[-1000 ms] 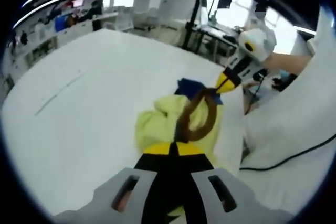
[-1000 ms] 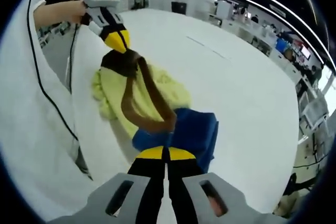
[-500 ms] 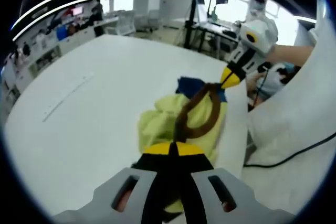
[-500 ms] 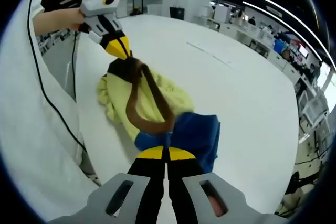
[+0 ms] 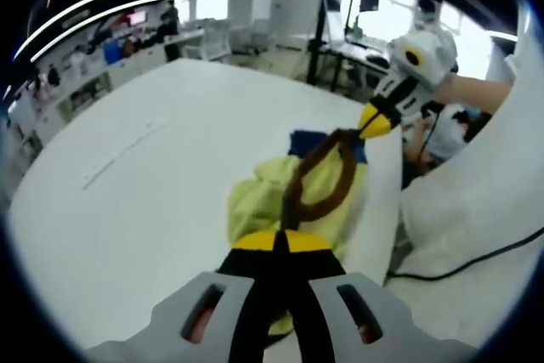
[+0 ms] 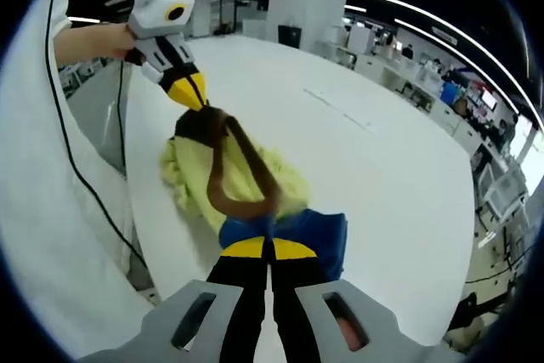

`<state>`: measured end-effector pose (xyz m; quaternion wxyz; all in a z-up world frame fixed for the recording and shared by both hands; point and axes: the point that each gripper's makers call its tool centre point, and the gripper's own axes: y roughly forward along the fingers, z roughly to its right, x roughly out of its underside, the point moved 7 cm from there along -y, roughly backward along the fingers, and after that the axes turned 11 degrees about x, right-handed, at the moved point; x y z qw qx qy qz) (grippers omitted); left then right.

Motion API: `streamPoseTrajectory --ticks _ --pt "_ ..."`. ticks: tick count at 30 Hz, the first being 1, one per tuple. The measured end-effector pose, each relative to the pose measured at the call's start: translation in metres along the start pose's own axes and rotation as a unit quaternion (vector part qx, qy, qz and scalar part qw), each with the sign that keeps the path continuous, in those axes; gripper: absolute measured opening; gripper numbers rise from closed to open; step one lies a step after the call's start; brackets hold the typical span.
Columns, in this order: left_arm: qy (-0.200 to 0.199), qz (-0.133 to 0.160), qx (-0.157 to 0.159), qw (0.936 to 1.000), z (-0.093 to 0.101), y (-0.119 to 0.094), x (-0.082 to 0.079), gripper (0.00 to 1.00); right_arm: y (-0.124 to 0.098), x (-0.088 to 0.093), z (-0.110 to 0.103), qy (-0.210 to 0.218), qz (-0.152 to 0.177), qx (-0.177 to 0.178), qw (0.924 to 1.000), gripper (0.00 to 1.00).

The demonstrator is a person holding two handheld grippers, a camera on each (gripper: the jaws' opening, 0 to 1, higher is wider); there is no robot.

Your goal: Fold the garment on the visible template until the final outline fits inside the template.

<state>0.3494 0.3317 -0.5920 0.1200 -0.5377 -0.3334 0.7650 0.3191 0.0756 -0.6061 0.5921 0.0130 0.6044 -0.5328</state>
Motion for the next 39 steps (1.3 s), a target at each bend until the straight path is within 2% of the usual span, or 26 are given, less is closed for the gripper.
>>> streamPoseTrajectory --ticks 8,15,18,20,23,28,34,39 --pt "-0.03 0.024 -0.019 0.9991 0.005 -0.018 0.002 0.0 0.0 -0.02 0.0 -0.009 0.034 0.0 0.9994 0.01" --pt "-0.034 0.044 -0.043 0.9975 0.01 -0.033 -0.004 0.0 -0.004 -0.045 0.005 -0.03 0.06 0.01 0.9977 0.01" --pt "-0.032 0.052 -0.06 0.9963 0.006 -0.04 -0.006 0.0 -0.007 -0.054 0.007 -0.039 0.071 0.015 0.9966 0.01" --pt "-0.034 0.067 -0.068 0.9948 0.006 -0.048 -0.011 0.0 -0.009 -0.061 0.009 -0.044 0.082 0.021 0.9955 0.01" --pt "-0.044 0.105 -0.082 0.9901 0.006 -0.061 -0.022 0.0 -0.012 -0.071 0.013 -0.042 0.099 0.033 0.9936 0.01" --pt "-0.043 0.132 -0.1 0.9853 0.006 -0.076 -0.034 0.0 -0.017 -0.087 0.021 -0.028 0.127 0.046 0.9904 0.01" --pt "-0.054 0.177 -0.1 0.9777 0.009 -0.089 -0.047 0.0 -0.027 -0.1 0.029 -0.019 0.151 0.068 0.9859 0.01" --pt "-0.06 0.202 -0.104 0.9719 0.01 -0.098 -0.056 0.0 -0.038 -0.112 0.035 -0.018 0.17 0.085 0.9816 0.01"
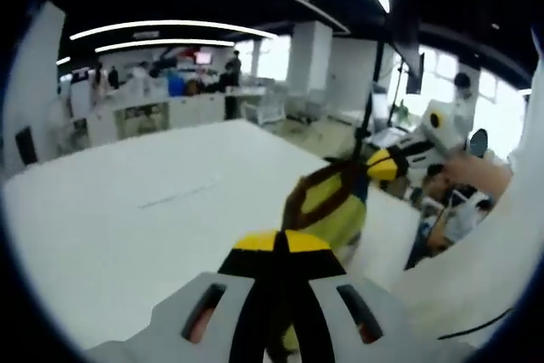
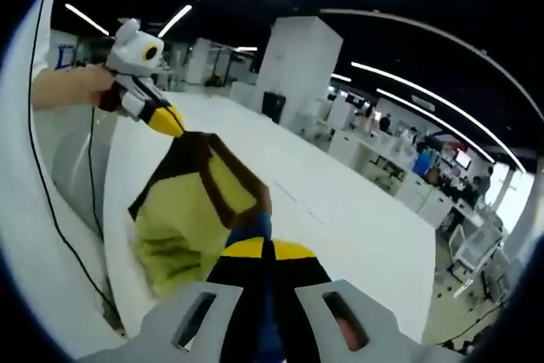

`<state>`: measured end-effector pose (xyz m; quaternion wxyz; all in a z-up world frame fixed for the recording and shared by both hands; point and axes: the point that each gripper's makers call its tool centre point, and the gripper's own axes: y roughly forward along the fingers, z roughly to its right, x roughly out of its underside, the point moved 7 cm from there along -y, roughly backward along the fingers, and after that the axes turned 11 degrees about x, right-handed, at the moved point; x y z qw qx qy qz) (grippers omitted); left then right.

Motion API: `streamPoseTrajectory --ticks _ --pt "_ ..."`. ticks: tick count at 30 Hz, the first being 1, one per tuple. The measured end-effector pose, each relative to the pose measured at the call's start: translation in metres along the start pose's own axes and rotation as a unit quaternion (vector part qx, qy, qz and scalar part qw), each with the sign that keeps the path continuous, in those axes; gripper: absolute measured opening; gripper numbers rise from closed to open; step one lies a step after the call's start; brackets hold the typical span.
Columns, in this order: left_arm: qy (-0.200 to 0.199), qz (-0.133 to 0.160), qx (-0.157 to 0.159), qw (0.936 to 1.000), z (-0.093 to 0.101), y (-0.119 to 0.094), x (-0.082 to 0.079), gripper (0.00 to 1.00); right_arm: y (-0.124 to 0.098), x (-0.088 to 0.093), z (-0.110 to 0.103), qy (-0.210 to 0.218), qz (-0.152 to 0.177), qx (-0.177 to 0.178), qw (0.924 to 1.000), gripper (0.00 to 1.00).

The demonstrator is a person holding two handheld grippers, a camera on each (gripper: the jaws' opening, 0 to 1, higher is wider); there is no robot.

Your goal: Fold the garment on the visible template until the final outline fits inside the template.

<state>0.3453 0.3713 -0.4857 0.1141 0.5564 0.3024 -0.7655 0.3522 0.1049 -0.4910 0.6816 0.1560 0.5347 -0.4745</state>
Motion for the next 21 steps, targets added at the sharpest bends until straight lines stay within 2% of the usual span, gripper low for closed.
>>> streamPoseTrajectory --ticks 3,8,16,21 --pt "0.0 0.008 -0.005 1.0 0.001 -0.003 -0.007 0.0 -0.004 -0.01 0.006 0.011 0.017 0.009 0.9998 0.01" --pt "-0.008 0.038 -0.001 0.9993 0.003 -0.007 -0.02 0.0 -0.008 -0.02 0.011 -0.002 0.026 0.024 0.9994 0.01" --pt "-0.005 0.063 0.013 0.9979 0.01 -0.011 -0.037 0.0 -0.012 -0.025 0.011 0.01 0.03 0.014 0.9994 0.01" --pt "0.001 0.079 0.025 0.9966 0.015 -0.014 -0.046 0.0 -0.017 -0.035 0.016 0.008 0.042 0.027 0.9987 0.01"
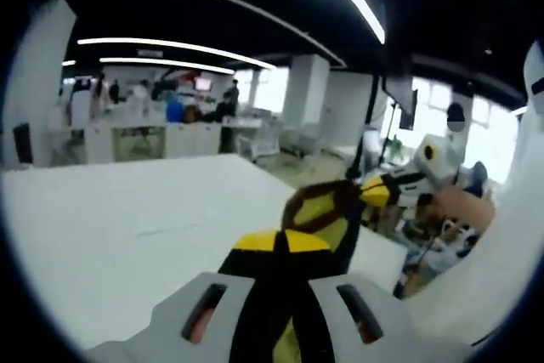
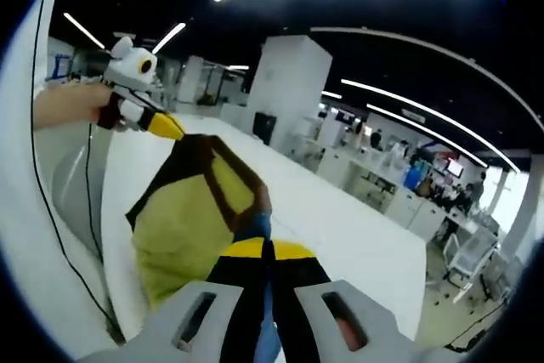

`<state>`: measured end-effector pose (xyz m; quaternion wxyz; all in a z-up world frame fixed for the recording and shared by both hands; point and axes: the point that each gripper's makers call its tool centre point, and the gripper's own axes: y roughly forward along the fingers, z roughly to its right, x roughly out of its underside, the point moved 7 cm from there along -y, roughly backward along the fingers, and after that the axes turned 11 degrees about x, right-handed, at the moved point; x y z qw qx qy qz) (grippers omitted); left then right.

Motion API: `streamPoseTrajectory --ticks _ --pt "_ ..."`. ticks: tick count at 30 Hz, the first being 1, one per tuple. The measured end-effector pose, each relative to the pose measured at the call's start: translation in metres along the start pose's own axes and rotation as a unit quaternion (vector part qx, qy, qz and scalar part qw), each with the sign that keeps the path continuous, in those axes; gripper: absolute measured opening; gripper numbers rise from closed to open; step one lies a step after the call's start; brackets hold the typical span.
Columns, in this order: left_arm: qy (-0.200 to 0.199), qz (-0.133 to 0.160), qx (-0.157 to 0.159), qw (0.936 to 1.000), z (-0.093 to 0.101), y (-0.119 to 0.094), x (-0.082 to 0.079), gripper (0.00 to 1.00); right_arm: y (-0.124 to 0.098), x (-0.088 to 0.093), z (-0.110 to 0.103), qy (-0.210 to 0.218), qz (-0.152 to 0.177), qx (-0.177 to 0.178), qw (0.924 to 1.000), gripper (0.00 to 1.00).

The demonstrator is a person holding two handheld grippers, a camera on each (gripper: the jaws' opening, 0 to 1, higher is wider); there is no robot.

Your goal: Fold the garment on the visible template until the final outline fits inside the template.

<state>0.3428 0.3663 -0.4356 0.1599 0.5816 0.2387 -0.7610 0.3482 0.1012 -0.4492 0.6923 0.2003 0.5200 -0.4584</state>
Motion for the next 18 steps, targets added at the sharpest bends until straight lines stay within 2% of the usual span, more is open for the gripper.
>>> streamPoseTrajectory --ticks 6,8,13,18 --pt "-0.008 0.043 0.024 0.9988 0.005 -0.003 -0.014 0.0 -0.008 -0.017 0.011 0.025 0.033 0.016 0.999 0.01" --pt "-0.007 0.047 0.024 0.9986 0.006 -0.004 -0.017 0.0 -0.011 -0.022 0.013 0.039 0.043 0.015 0.9982 0.01" --pt "0.0 0.046 0.026 0.9986 0.01 -0.007 -0.022 0.0 -0.018 -0.028 0.016 0.043 0.047 0.017 0.9978 0.01" --pt "-0.003 0.052 0.035 0.998 0.016 -0.012 -0.028 0.0 -0.024 -0.035 0.013 0.061 0.05 0.002 0.9969 0.01"
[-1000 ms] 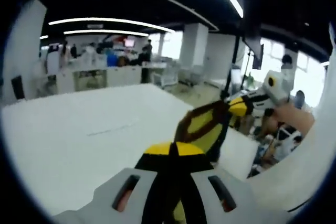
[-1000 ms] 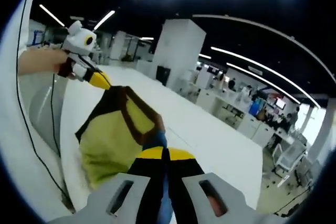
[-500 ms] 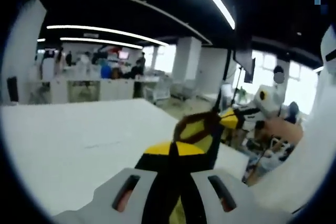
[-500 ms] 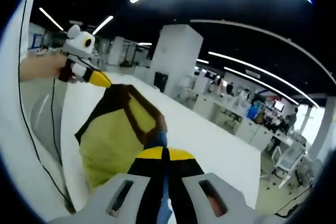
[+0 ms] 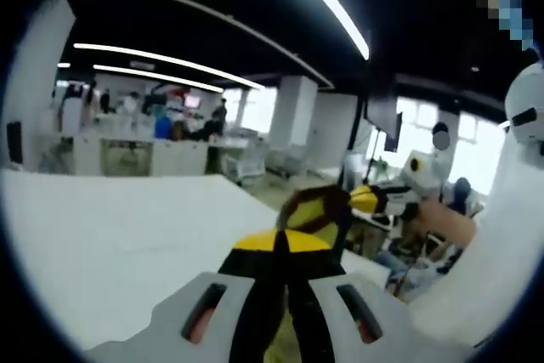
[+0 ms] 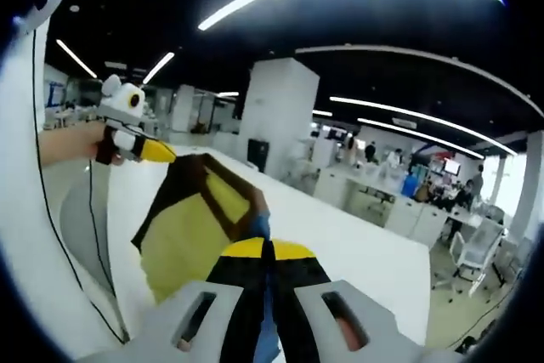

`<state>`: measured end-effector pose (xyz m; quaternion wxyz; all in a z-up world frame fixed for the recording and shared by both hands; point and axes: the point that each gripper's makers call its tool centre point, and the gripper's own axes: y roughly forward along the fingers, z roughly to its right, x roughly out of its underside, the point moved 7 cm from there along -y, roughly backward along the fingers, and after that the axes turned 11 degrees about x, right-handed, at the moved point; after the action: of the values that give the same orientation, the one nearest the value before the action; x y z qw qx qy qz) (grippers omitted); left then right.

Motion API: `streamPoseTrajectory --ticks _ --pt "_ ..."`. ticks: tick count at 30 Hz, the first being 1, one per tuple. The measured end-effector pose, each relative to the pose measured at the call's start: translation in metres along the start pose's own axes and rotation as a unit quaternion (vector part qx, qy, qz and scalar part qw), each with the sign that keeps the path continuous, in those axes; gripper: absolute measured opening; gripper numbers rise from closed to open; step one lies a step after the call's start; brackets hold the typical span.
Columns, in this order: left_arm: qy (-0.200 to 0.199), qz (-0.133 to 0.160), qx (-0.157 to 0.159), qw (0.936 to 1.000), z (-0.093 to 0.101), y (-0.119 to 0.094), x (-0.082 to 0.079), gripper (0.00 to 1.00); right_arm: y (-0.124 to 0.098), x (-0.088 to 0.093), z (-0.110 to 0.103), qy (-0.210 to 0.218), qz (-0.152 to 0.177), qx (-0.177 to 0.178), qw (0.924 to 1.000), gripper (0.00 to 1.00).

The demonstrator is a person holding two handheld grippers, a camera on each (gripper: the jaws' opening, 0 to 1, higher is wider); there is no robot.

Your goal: Fold the garment on the visible template until the final outline fits inside the template.

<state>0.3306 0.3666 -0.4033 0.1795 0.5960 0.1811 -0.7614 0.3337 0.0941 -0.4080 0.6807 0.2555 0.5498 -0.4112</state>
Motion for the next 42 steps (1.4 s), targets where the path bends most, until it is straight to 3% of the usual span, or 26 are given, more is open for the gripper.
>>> streamPoseTrajectory --ticks 7,20,22,24,26,27,28,29,30,31,34,35,36,39,42 --pt "-0.014 0.026 0.027 0.9992 0.012 -0.009 -0.012 0.0 -0.009 -0.012 -0.007 0.005 0.009 -0.023 0.9997 0.01" --pt "-0.007 0.107 0.088 0.9903 0.035 -0.027 -0.042 0.0 -0.031 -0.045 -0.004 0.045 0.075 -0.056 0.9946 0.01" --pt "-0.002 0.126 0.113 0.9856 0.041 -0.028 -0.048 0.0 -0.034 -0.049 -0.005 0.069 0.096 -0.072 0.9904 0.01" --pt "0.001 0.152 0.132 0.9796 0.046 -0.031 -0.055 0.0 -0.04 -0.053 -0.008 0.099 0.112 -0.119 0.9816 0.01" --pt "0.003 0.18 0.163 0.9702 0.055 -0.034 -0.063 0.0 -0.046 -0.057 -0.009 0.115 0.129 -0.14 0.975 0.01" --pt "-0.004 0.22 0.19 0.9567 0.061 -0.038 -0.072 0.0 -0.048 -0.058 -0.01 0.123 0.13 -0.155 0.9715 0.01" --pt "-0.009 0.241 0.208 0.9479 0.064 -0.042 -0.078 0.0 -0.049 -0.058 -0.008 0.118 0.131 -0.151 0.9727 0.01" --pt "-0.005 0.258 0.22 0.9406 0.066 -0.045 -0.083 0.0 -0.05 -0.058 -0.009 0.119 0.131 -0.154 0.972 0.01" --pt "0.0 0.259 0.222 0.9401 0.065 -0.046 -0.084 0.0 -0.05 -0.058 -0.009 0.123 0.133 -0.16 0.9704 0.01" --pt "0.002 0.248 0.214 0.9449 0.063 -0.044 -0.081 0.0 -0.049 -0.058 -0.009 0.129 0.137 -0.156 0.9697 0.01" --pt "0.028 0.154 0.156 0.9752 0.049 -0.028 -0.057 0.0 -0.041 -0.051 -0.013 0.128 0.126 -0.156 0.9713 0.01" --pt "0.029 0.145 0.149 0.9776 0.048 -0.027 -0.053 0.0 -0.039 -0.049 -0.014 0.13 0.122 -0.154 0.9719 0.01" --pt "0.024 0.103 0.131 0.9858 0.043 -0.019 -0.038 0.0 -0.036 -0.048 -0.015 0.132 0.117 -0.154 0.9723 0.01" --pt "0.038 0.044 0.125 0.9905 0.04 -0.005 -0.007 0.0 -0.034 -0.048 -0.019 0.125 0.11 -0.158 0.9733 0.01" --pt "0.03 0.02 0.118 0.9923 0.036 0.008 0.019 0.0 -0.034 -0.052 -0.021 0.121 0.109 -0.165 0.9728 0.01"
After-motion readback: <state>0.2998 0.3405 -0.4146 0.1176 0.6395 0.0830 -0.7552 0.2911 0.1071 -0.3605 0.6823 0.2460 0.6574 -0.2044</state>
